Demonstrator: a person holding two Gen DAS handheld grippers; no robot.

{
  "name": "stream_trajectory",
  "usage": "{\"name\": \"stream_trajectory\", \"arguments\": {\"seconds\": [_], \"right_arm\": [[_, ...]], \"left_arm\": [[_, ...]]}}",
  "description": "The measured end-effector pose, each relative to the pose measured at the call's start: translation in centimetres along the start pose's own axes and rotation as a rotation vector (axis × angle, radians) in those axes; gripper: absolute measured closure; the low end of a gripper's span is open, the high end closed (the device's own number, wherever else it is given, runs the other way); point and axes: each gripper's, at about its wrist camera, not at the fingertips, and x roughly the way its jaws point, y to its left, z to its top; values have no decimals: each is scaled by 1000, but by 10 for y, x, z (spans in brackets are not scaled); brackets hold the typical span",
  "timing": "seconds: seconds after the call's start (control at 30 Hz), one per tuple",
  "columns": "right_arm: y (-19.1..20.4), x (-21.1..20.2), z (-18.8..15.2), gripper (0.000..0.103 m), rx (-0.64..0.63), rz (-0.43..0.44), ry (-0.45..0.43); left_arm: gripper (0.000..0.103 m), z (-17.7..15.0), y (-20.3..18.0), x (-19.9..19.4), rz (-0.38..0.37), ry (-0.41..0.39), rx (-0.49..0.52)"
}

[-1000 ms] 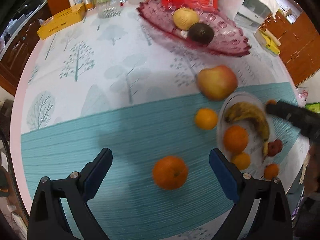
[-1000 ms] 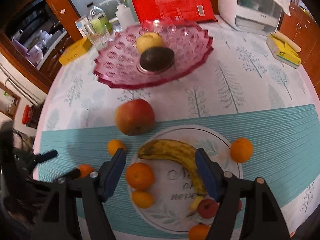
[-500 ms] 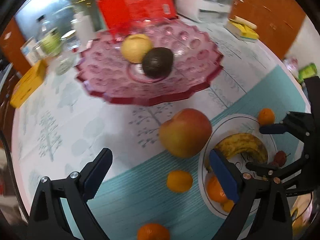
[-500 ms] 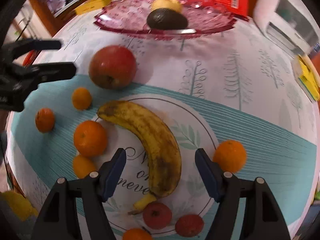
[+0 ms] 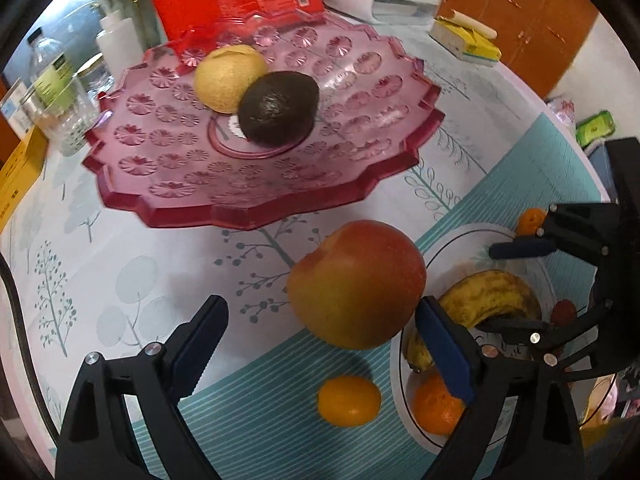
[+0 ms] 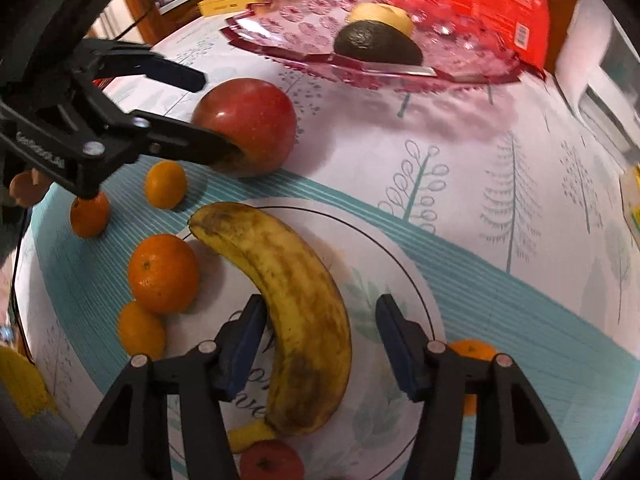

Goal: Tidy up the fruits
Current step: 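Grasp the red apple with the left gripper while the right gripper grasps the banana, then lower apple and banana into the pink bowl and open both grippers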

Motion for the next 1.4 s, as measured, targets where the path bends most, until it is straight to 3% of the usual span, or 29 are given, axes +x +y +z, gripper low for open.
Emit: {"name": "stream_trajectory", "arguments": {"seconds": [0.23,0.33,0.4,0.47,0.73,1.17,1.4], "right_arm": [[2,-2,-4,47,-31,-15,-47],[4,-3,-6,49,-34,-12,-63],[5,-4,-8,55,-37,-8,-70],[10,-7,1,63,-52,-5,-74],[24,-11,-1,68,-60,-85,-109],[14,-53,4,68,-17,-121,-187],[13,-102,22,68,41,-105,-261]], "left_arm": [[20,7,-1,18,-34,24,-12],[28,10,-2,24,-65,25,-18],[40,12,-6,29,-76,31,-16],[40,12,-8,32,-66,27,-15],[41,3,-7,28,-39,-1,-91],[41,-12,0,-48,-88,-122,-173],[41,1,1,-112,-44,-224,-185]]}}
